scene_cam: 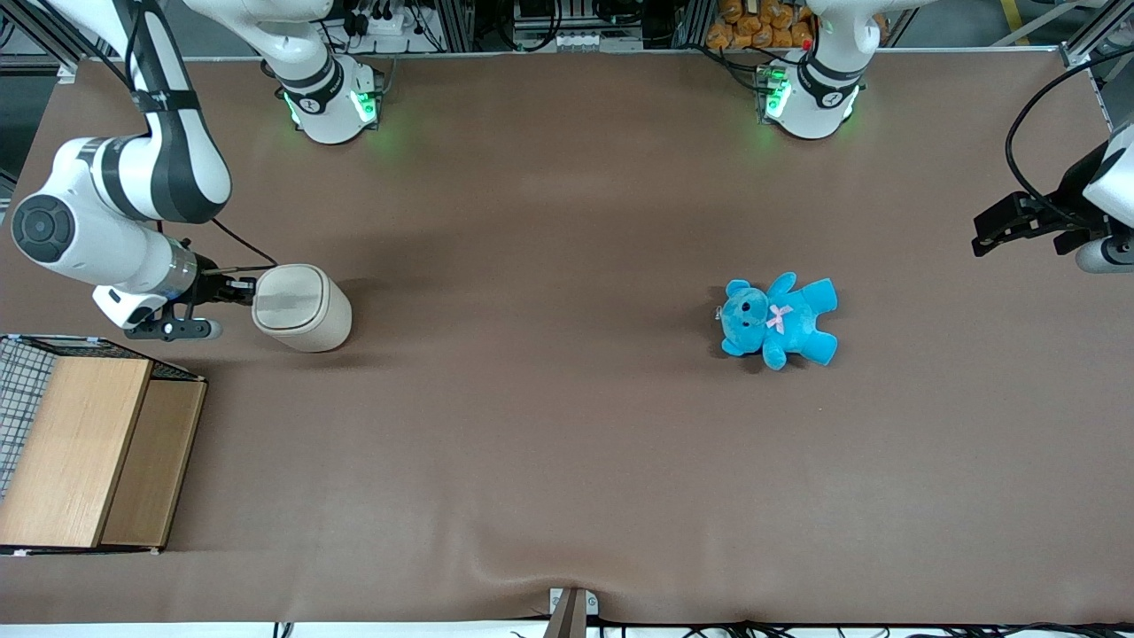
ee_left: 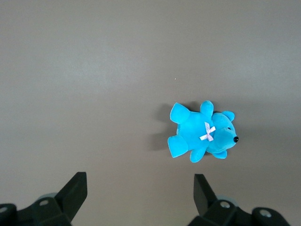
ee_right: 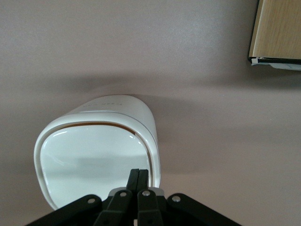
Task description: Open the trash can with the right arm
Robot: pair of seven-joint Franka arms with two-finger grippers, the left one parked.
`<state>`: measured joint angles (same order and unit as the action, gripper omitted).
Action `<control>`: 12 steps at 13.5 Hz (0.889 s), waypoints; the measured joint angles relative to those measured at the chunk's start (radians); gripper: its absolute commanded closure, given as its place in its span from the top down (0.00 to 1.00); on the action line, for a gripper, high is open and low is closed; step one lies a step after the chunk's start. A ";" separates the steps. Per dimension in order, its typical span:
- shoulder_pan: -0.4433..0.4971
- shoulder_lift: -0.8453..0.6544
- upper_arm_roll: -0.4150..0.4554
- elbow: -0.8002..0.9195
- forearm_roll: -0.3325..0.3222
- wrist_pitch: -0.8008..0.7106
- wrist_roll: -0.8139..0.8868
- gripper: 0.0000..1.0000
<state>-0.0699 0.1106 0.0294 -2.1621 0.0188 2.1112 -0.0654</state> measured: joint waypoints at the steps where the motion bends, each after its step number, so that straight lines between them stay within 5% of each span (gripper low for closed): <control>1: 0.000 0.005 0.000 -0.004 0.000 0.004 0.000 0.00; 12: 0.000 0.018 0.001 -0.045 0.001 0.039 0.000 0.00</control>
<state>-0.0699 0.1282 0.0306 -2.2074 0.0196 2.1498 -0.0654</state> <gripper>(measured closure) 0.991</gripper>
